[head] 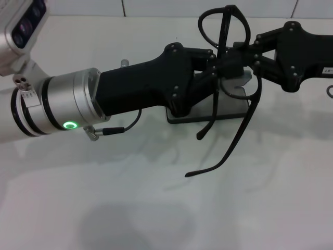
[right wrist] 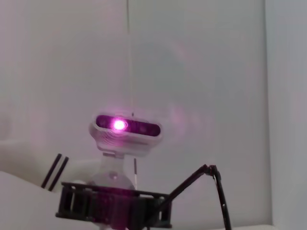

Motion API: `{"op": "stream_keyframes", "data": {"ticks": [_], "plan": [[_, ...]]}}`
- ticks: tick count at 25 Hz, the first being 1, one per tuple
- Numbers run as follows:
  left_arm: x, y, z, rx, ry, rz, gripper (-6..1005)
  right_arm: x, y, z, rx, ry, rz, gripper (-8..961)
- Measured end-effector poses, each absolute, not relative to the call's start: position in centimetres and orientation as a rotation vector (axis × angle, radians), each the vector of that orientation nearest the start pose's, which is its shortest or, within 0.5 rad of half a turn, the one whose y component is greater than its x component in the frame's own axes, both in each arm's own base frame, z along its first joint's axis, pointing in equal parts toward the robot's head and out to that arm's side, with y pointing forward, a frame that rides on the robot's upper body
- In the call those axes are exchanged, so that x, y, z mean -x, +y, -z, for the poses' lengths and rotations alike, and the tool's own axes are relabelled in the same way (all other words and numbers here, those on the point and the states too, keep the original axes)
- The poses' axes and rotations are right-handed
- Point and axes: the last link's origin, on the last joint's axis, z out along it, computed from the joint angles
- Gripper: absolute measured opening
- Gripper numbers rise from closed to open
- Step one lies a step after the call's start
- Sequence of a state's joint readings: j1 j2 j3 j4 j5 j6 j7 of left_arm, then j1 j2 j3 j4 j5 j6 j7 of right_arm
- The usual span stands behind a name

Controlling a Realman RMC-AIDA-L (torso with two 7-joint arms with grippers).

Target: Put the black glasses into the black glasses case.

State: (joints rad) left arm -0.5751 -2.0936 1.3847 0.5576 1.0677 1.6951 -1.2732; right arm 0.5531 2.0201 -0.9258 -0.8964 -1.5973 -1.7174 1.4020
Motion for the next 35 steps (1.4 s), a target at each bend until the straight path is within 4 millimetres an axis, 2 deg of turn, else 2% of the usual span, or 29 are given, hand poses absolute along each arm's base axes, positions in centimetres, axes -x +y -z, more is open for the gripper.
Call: {"op": "stream_keyframes", "data": {"ticks": [16, 31, 35], "plan": [[14.32, 30.56, 3.42, 2.756, -0.326, 1.603, 45, -16.78, 33.51, -4.56, 2.824, 0.044, -1.144, 77], [14.39, 30.40, 3.42, 2.755, -0.327, 1.613, 41, -17.04, 33.56, -4.26, 2.818, 0.050, -1.149, 70], [14.35, 29.82, 3.05, 2.766, -0.267, 1.652, 41, -17.38, 33.95, -4.27, 2.786, 0.067, -1.140, 70]]}}
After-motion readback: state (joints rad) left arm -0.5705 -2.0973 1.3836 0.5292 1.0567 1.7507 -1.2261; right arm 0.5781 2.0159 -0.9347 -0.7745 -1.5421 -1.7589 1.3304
